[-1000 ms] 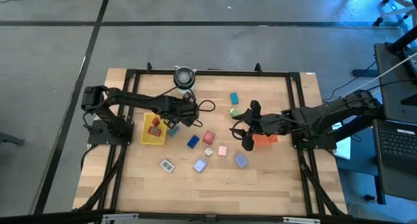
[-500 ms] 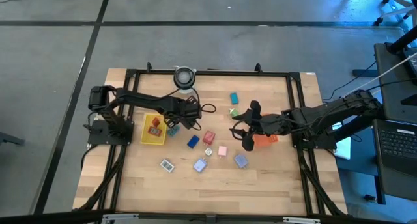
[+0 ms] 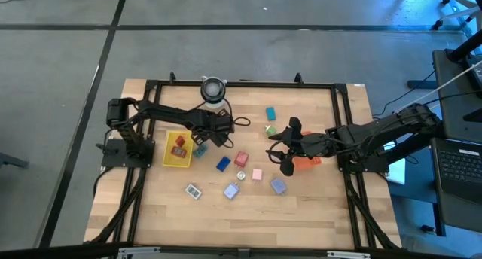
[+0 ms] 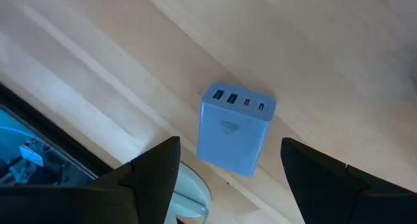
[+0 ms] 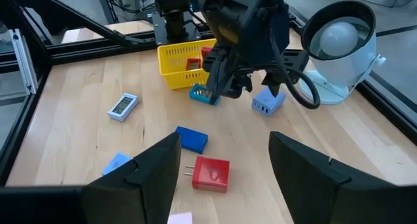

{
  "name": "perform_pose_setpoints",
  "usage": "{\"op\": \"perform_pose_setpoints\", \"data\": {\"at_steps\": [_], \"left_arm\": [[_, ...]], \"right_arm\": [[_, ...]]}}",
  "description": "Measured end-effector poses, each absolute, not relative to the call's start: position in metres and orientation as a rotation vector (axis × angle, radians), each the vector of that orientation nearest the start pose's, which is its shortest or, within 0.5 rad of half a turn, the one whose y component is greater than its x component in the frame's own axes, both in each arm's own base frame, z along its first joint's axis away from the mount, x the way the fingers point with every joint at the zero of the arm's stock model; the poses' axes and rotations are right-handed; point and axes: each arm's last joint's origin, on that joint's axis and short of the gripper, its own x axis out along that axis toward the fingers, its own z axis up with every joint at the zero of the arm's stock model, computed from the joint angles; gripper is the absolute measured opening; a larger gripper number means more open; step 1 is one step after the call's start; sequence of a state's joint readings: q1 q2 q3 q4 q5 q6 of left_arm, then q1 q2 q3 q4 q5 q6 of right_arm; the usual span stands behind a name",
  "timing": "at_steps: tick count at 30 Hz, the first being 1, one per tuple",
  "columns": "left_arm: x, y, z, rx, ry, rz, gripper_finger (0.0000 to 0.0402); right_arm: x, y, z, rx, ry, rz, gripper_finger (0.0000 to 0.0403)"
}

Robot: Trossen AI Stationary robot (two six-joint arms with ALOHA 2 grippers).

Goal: Pick & Place Office items
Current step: Put the top light purple charger adapter into the orange basket

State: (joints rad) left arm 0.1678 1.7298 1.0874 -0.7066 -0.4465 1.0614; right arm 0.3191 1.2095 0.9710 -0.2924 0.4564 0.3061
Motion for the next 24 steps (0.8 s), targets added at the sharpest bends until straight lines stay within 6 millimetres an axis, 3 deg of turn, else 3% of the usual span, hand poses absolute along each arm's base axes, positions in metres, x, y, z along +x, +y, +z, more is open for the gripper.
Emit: {"op": "perform_pose_setpoints", "data": {"at_steps": [24], "left_arm": [[0.31,0.085,0.156,1.023,1.523,-0.372,0.0253]], "right_arm": [[0.251,0.069,0.303,0.094,0.469,-0.207,0.0233]]}}
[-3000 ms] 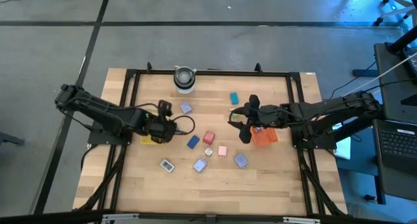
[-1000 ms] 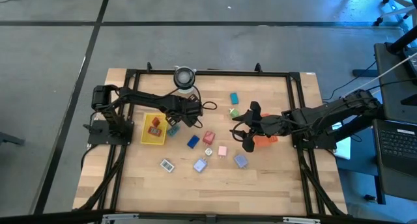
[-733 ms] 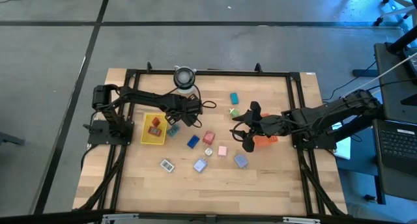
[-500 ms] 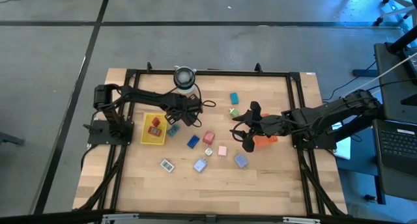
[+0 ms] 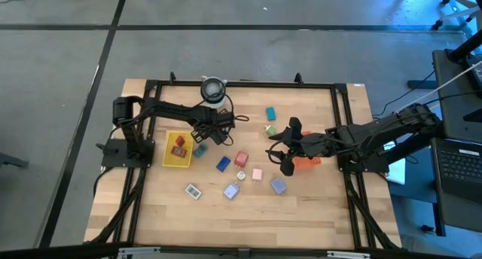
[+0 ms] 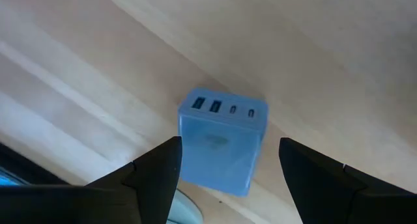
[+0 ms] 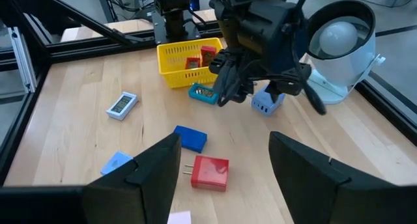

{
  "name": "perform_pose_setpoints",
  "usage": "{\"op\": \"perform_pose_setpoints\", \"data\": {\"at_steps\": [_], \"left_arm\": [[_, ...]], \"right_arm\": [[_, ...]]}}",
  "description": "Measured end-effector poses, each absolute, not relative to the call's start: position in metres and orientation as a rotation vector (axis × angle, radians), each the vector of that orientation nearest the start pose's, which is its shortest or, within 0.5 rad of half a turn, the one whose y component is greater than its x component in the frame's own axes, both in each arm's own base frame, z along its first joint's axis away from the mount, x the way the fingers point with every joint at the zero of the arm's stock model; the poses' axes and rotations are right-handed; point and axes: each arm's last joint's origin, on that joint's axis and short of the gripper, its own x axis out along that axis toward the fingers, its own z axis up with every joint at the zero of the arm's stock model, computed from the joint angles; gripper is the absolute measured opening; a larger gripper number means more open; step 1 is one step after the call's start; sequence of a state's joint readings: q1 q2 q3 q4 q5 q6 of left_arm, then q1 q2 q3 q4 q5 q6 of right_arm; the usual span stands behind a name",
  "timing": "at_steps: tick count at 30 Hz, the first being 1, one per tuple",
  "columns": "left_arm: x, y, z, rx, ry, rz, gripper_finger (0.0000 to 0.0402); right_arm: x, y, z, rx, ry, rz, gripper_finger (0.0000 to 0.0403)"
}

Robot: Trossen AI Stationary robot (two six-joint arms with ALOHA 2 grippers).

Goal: Pick & Place Office items
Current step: Put the top light purple charger adapter into the orange basket

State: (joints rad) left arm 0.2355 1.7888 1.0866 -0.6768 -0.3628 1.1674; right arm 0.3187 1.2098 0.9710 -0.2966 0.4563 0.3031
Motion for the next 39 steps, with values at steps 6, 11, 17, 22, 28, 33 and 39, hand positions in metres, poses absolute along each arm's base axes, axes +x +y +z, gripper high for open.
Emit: {"op": "perform_pose_setpoints", "data": {"at_steps": [6,11,17,22,28,33,39], "left_arm": [[0.309,0.091,0.154,0.999,1.51,-0.39,0.0253],[0.308,0.095,0.154,0.973,1.497,-0.401,0.0253],[0.308,0.094,0.154,0.982,1.483,-0.434,0.0251],[0.308,0.096,0.146,0.987,1.512,-0.471,0.0251],[0.31,0.096,0.132,1.011,1.582,-0.495,0.0249],[0.31,0.094,0.132,1.048,1.6,-0.488,0.0227],[0.308,0.094,0.132,1.045,1.627,-0.489,0.0219]], "right_arm": [[0.25,0.069,0.303,0.092,0.473,-0.207,0.0233],[0.25,0.069,0.303,0.085,0.473,-0.206,0.0233],[0.25,0.069,0.303,0.078,0.474,-0.204,0.0233],[0.25,0.069,0.303,0.078,0.474,-0.204,0.0233],[0.25,0.069,0.303,0.078,0.475,-0.204,0.0233],[0.25,0.069,0.303,0.078,0.476,-0.201,0.0233],[0.25,0.069,0.303,0.071,0.476,-0.199,0.0233]]}}
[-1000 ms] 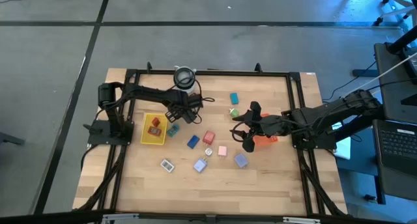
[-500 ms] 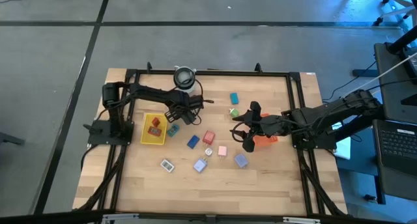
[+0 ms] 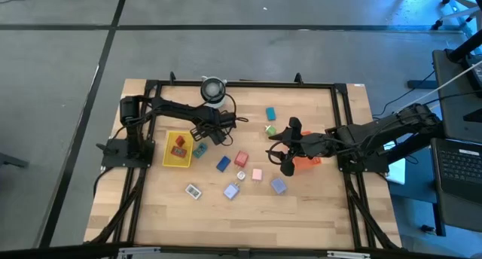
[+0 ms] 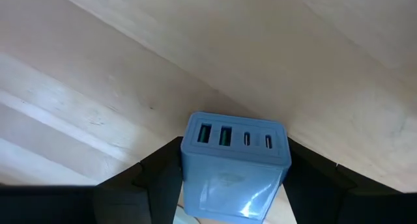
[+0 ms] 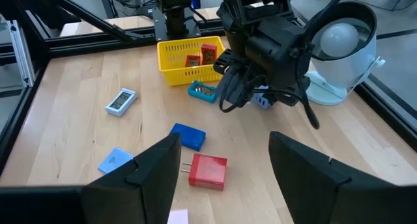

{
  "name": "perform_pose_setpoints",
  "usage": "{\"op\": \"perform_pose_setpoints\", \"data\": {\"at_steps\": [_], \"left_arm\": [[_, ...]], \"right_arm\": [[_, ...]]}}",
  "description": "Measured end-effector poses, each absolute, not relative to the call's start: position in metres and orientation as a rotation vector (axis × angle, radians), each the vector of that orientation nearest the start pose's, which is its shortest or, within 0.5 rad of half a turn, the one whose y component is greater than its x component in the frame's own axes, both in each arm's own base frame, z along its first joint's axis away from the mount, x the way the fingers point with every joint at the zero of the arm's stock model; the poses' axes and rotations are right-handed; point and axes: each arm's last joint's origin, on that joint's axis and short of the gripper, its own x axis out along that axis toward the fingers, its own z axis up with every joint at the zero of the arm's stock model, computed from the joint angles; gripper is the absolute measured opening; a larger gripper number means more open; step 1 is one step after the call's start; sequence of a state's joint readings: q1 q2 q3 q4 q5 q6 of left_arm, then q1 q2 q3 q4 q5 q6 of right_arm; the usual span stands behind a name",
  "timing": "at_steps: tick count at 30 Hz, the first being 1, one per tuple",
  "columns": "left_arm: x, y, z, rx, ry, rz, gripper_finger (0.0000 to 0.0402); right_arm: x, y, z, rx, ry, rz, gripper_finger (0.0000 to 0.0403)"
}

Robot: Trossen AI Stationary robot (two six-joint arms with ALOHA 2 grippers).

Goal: Pick & Place Office items
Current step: Put the top light purple charger adapter into the orange basket

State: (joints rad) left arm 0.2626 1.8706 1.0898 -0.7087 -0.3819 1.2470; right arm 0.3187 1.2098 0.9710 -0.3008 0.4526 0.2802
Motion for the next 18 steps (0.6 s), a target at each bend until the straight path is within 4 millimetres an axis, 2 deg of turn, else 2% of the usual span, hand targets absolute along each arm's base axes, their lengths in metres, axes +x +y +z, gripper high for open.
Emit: {"op": "perform_pose_setpoints", "data": {"at_steps": [9,18], "left_arm": [[0.312,0.085,0.133,1.068,1.648,-0.457,0.0218],[0.324,0.076,0.149,0.926,1.609,-0.396,0.0216]], "right_arm": [[0.25,0.069,0.303,0.071,0.476,-0.199,0.0233],[0.25,0.069,0.303,0.071,0.476,-0.199,0.0233]]}}
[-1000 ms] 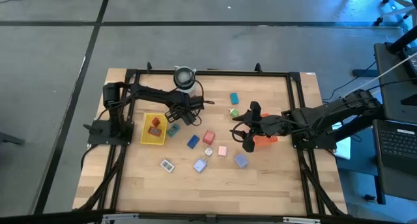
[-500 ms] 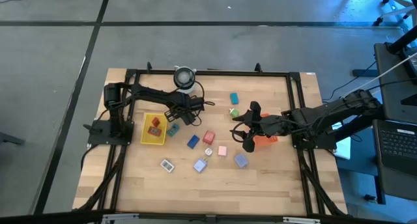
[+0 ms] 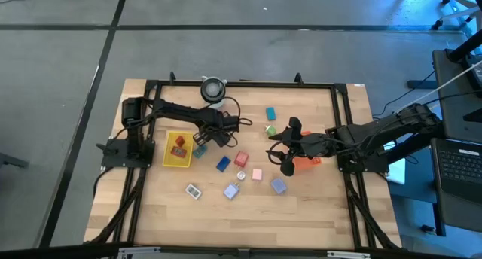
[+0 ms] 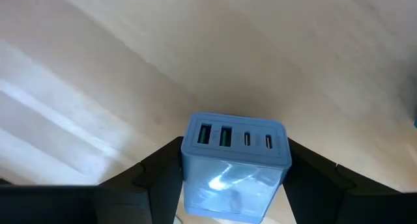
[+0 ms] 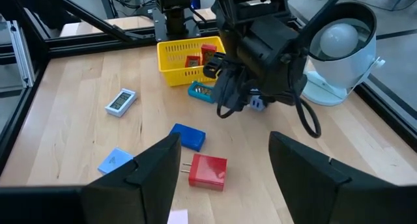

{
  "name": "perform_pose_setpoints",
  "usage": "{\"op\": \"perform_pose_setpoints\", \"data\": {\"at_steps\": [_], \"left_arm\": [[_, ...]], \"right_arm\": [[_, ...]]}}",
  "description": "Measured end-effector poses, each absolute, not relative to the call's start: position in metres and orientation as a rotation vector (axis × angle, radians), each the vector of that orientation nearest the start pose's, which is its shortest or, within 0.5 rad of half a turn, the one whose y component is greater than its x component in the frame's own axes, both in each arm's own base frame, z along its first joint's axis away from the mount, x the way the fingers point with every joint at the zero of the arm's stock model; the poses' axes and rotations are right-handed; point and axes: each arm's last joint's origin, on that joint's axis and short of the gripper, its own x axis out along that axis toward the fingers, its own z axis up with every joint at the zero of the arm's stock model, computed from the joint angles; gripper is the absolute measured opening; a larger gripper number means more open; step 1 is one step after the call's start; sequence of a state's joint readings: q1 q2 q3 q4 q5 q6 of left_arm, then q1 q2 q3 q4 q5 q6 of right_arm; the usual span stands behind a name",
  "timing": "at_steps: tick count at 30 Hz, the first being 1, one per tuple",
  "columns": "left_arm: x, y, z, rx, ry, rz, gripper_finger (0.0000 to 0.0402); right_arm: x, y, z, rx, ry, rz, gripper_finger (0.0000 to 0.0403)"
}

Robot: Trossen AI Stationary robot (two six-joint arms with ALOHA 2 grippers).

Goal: Pick & Place Office items
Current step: Put the top light purple charger adapter into the orange basket

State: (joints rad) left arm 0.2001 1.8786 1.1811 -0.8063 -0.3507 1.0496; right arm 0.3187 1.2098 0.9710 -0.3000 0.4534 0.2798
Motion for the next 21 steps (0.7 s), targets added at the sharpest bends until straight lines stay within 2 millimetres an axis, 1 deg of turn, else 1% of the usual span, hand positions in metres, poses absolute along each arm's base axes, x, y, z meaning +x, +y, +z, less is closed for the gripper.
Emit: {"op": "perform_pose_setpoints", "data": {"at_steps": [5,10,17,21], "left_arm": [[0.329,0.069,0.154,0.84,1.566,-0.385,0.0216],[0.339,0.064,0.168,0.643,1.49,-0.337,0.0216],[0.358,0.067,0.204,0.385,1.347,-0.29,0.0213],[0.366,0.069,0.223,0.318,1.288,-0.278,0.0212]], "right_arm": [[0.25,0.069,0.303,0.07,0.476,-0.199,0.0233],[0.25,0.069,0.303,0.066,0.474,-0.202,0.0233],[0.251,0.069,0.303,0.067,0.471,-0.201,0.0233],[0.249,0.067,0.304,0.038,0.467,-0.26,0.0233]]}}
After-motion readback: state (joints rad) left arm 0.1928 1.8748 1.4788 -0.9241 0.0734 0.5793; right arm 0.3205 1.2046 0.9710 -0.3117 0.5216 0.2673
